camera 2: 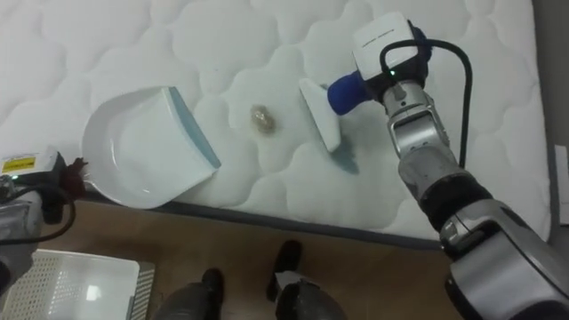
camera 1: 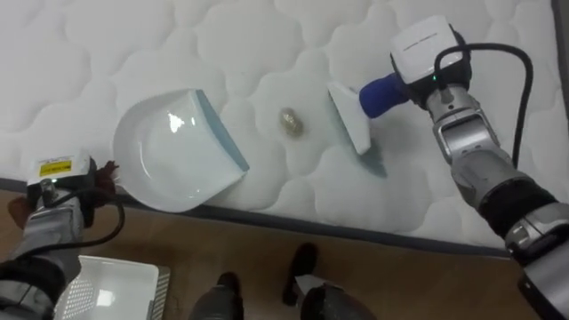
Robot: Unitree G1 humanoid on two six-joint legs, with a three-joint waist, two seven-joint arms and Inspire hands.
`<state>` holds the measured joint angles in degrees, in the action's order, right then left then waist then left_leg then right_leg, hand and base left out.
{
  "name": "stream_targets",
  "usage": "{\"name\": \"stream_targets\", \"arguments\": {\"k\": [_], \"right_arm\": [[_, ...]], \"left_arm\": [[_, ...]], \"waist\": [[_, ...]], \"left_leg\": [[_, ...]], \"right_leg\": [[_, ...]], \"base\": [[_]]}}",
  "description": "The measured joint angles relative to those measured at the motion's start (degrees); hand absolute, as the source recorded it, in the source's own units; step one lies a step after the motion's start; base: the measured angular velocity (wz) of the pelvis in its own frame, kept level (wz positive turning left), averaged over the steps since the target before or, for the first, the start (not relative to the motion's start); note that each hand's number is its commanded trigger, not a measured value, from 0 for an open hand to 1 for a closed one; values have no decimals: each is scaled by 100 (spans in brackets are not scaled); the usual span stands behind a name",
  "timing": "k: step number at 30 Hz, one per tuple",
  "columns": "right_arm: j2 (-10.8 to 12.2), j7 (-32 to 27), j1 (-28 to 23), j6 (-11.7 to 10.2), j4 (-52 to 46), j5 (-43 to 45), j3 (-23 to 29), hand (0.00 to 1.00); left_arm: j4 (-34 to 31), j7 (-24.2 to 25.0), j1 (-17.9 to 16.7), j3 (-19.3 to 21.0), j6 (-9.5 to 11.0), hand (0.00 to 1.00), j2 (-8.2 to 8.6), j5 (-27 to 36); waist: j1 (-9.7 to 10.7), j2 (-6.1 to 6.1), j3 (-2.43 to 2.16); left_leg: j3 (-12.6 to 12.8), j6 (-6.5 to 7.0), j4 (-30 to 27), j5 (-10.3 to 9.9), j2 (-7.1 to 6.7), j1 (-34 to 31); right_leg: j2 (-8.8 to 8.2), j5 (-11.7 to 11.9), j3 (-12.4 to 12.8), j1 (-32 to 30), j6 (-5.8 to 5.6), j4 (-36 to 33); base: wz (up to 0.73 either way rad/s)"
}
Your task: Clean bed
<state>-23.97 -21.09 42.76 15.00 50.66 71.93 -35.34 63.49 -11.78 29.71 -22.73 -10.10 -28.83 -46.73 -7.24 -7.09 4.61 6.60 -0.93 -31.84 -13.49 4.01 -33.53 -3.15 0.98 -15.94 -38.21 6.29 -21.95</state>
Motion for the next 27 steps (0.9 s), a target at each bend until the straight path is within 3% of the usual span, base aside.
{"name": "stream_targets", "arguments": {"k": [5, 14, 27], "right_arm": [[82, -9, 1, -17, -4, -195, 2, 100], [392, -13, -11, -123, -95, -298, -34, 100], [458, 4, -152, -166, -301, -663, -164, 100]], "left_arm": [[-130, 10, 4, -123, -1, 100, 12, -5], [-152, 114, 2, -131, -16, 100, 48, -4], [-28, 111, 2, -151, -87, 100, 150, 107]], "waist": [[16, 1, -1], [-4, 9, 3], [-9, 27, 5]], "left_leg": [[-2, 26, -92, 33, -56, 18], [-19, 28, 37, 29, -79, 133], [-24, 7, 139, -11, -71, 202]], "right_leg": [[-76, -121, -52, 12, -83, -96], [-88, -84, -79, 140, 43, -26], [-72, -20, -186, 223, 112, 27]], "base": [[11], [2], [1]]}}
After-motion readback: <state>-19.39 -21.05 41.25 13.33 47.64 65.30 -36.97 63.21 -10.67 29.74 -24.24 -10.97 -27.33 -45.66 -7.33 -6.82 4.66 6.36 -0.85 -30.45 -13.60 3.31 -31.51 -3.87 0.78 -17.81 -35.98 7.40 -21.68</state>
